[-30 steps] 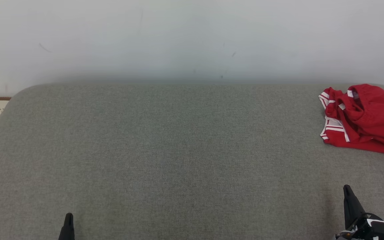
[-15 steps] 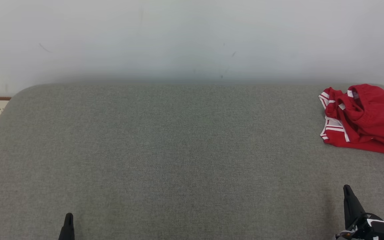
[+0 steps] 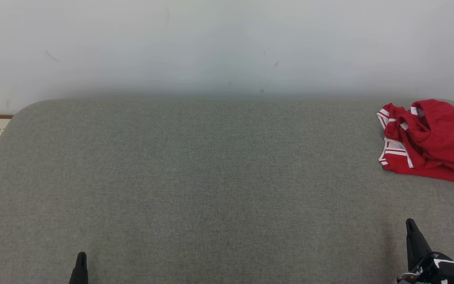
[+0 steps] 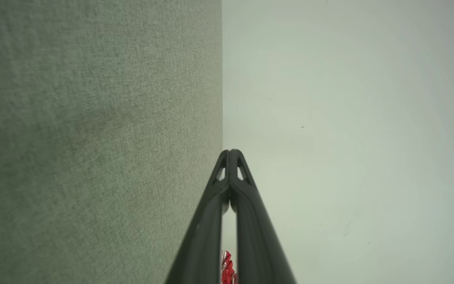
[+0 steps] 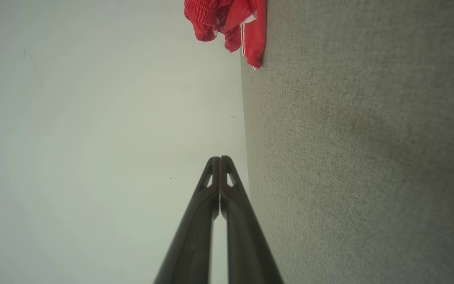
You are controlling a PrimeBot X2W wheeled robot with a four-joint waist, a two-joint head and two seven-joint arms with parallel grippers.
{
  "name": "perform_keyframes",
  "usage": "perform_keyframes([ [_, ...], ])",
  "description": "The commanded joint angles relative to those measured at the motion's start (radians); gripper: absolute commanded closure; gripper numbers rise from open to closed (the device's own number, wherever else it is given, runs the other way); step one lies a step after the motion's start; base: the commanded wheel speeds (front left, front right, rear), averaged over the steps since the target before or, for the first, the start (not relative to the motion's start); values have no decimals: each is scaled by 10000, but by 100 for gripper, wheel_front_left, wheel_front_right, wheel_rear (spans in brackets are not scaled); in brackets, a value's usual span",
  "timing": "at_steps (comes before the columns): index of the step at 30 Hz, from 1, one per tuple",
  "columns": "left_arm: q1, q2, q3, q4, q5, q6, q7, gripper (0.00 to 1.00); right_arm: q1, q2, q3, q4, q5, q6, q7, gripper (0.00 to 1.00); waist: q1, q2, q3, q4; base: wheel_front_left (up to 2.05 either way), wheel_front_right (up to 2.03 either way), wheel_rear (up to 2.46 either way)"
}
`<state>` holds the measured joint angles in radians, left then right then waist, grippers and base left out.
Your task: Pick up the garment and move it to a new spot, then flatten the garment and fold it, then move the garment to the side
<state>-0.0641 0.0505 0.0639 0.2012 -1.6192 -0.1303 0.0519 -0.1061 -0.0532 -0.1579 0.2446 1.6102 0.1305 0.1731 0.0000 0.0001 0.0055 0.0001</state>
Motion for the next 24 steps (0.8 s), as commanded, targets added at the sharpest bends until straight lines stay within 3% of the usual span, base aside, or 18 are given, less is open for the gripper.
perform_keyframes([
  [1,-55,-10,46,44,-34,-29,59,100,2,33,-13,21,-35,4,23,100,0,-1,0,0,0,0,0],
  [24,-55,-10,46,44,-33,-29,59,100,5,35,-17,22,-42,4,30,100,0,-1,0,0,0,0,0],
])
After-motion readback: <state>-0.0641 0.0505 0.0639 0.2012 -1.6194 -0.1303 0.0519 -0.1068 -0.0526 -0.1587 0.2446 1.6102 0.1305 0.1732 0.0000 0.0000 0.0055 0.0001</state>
